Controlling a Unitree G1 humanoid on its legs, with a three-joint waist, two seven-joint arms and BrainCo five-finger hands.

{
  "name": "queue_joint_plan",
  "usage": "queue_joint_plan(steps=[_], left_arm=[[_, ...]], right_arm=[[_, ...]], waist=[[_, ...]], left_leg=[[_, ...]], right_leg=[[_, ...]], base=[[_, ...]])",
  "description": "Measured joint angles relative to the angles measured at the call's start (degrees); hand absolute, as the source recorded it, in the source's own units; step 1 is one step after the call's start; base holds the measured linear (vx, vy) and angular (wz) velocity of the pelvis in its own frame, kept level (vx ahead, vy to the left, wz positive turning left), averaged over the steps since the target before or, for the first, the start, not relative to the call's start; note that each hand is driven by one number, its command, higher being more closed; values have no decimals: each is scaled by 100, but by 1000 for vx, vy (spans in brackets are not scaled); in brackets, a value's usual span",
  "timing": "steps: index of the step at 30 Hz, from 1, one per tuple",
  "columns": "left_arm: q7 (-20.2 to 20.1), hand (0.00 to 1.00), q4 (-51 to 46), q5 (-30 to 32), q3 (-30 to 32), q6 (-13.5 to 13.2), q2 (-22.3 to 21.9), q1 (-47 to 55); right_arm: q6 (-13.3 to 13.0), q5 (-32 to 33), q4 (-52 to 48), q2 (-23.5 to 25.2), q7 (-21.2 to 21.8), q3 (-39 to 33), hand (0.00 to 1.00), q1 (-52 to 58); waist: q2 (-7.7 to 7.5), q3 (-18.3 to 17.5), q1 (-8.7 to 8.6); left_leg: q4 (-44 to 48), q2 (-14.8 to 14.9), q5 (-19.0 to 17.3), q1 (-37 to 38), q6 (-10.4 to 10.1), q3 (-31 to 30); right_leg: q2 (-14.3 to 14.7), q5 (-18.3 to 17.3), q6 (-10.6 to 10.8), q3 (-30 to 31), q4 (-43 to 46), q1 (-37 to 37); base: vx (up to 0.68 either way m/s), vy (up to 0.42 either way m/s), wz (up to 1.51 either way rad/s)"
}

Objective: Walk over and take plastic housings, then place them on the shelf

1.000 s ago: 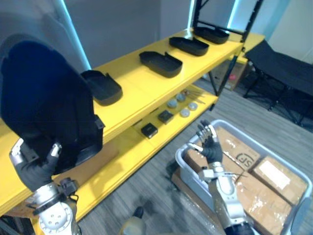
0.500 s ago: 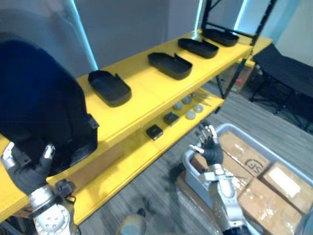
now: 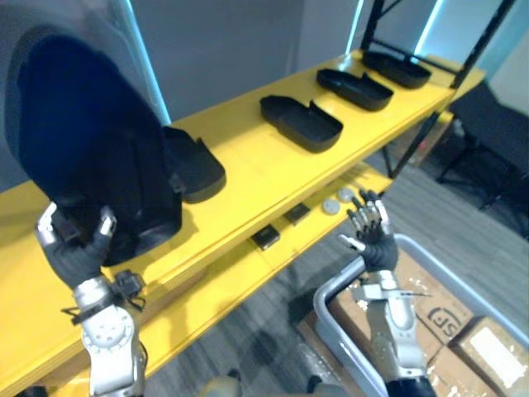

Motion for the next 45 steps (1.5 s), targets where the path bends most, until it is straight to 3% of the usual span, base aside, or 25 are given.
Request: queue_joint_plan(steps=[4, 9, 12, 14, 15, 16, 18, 19, 22, 24, 25, 26, 27, 29, 31, 34, 37, 39, 42, 45], left_arm=[[-15, 100, 11, 14, -105, -21, -13, -3], [170, 100, 147, 165, -148, 2, 31, -13], [375, 100, 147, 142, -140, 44, 16, 79], [391, 100, 149, 111, -150, 162, -14, 167], [384, 100, 144, 111, -148, 202, -76, 222], [349, 100, 139, 104, -128, 210, -170, 316], [305, 100, 134, -53, -84, 231, -307, 631], [280, 100, 134, -103, -85, 234, -349, 738], [207, 100, 134, -346, -116, 234, -473, 1050], [0, 100, 119, -347, -150, 203, -477, 1104], [-137, 100, 105, -347, -220, 191, -467, 1120], [-176, 100, 101, -347, -263, 186, -443, 1096], [-292, 100, 81, -352, -366, 167, -400, 1052], [-492, 100, 94, -353, -474, 168, -415, 990], [-657, 100, 107, -454, -627, 172, -405, 973], [-902, 100, 109, -523, -778, 179, -330, 736], [-1117, 100, 146, -519, -970, 190, -64, 475], [-1140, 100, 218, -555, -1088, 200, 54, 377], [-995, 100, 341, -731, -1092, 297, 29, 246], [-703, 100, 345, -780, -1088, 423, -39, 342]], right_arm=[[-10, -4, -145, -2, 314, 3, 0, 109], [-142, 8, -226, -6, 755, 489, 0, -18], [-144, 30, -37, 27, 787, 918, 0, -392], [-131, 16, 170, 96, 825, 1024, 0, -613], [-125, -4, 243, 108, 822, 1024, 0, -669], [-112, -15, 302, 100, 806, 1016, 0, -686], [-65, -23, 337, 8, 735, 1032, 0, -674], [-66, -23, 380, -26, 725, 1029, 0, -677], [-124, -22, 736, -103, 718, 883, 0, -730], [-145, -18, 784, -120, 701, 807, 0, -675], [-195, -15, 758, -134, 680, 767, 0, -638], [-197, -15, 754, -135, 650, 747, 0, -638], [-237, -19, 729, -72, 597, 734, 0, -630], [-335, -22, 661, 137, 584, 607, 0, -508], [-390, -147, 641, 209, 501, 526, 0, -396], [-534, -280, 624, 247, 334, 532, 0, -230], [-560, -478, 411, 266, 128, 524, 0, -111], [-560, -585, 372, 288, -3, 532, 0, -38], [-560, -564, 222, 300, 128, 559, 0, 64], [-559, -364, 215, 274, 492, 716, 0, 40]], waist=[[0, -15, -68], [-2, -18, -57], [6, -18, 101], [12, -7, 120], [47, 3, 114], [149, 48, 150], [258, 58, 242], [293, 43, 255], [316, -12, 277], [374, -50, 240], [487, -145, 156], [436, -171, 112], [323, -243, 90], [123, -252, -46], [105, -253, -73], [111, -248, -103], [142, -236, -214], [153, -229, -277], [161, -188, -291], [151, 70, -246]], left_leg=[[-107, 54, -3, 72, 11, 274], [-80, -105, 43, 59, 69, 31], [-72, -188, 222, -35, -51, -313], [-91, -237, 503, -196, -245, -242], [-163, -204, 600, -261, -220, 23], [-300, 38, 533, -273, 22, 622], [-354, 383, 525, -346, 55, 1432], [-380, 440, 506, -347, 94, 1593], [348, 605, 475, -831, 499, 2216], [1133, 741, 449, -736, 709, 2505], [966, 707, 390, -684, 558, 2579], [798, 676, 414, -659, 535, 2581], [264, 551, 567, -584, 367, 2577], [-742, 315, 945, -287, 329, 2591], [-1352, 169, 1346, 10, 277, 2603], [-1386, 5, 1392, 105, 292, 2442], [-1388, -123, 1425, 63, 340, 2153], [-1392, -147, 1434, 64, 353, 1982], [-1415, -179, 1518, -85, 328, 1835], [-1410, -160, 1642, -176, 235, 1746]], right_leg=[[22, -20, -32, 19, -11, -1], [-81, -125, -33, -227, 64, 148], [-171, -323, -69, -654, 348, 185], [-220, -416, -181, -1124, 378, 345], [-230, -456, -246, -1411, 367, 473], [-171, -456, -242, -1765, 344, 655], [-115, -487, -222, -2251, 319, 858], [-159, -489, -226, -2369, 311, 865], [-457, -588, -288, -2758, 463, 621], [-626, -616, -201, -2754, 702, 550], [-614, -671, -147, -2714, 896, 467], [-650, -711, -200, -2629, 930, 377], [-653, -743, -237, -2458, 872, 211], [-786, -683, -138, -2498, 795, 167], [-807, -570, 43, -2563, 764, 284], [-875, -449, 194, -2602, 614, 539], [-890, -473, 159, -1839, 702, 552], [-884, -566, 15, -1373, 816, 551], [-849, -762, -46, -1263, 758, 539], [-760, -938, 188, -1226, 701, 545]], base=[[36, -35, -7], [-19, 23, 24], [-36, -3, 77], [-60, -49, 119], [-98, -42, 172], [-125, -85, 150], [-86, -85, 125], [-77, 31, 102], [-67, 81, 62], [18, 128, 24], [22, 142, 37], [-23, 129, 38], [-62, 118, 44], [-32, 89, 50], [35, 45, 30], [36, 59, 31], [12, 96, 47], [-21, 39, 47], [-61, -36, 29], [-101, -78, 22]])
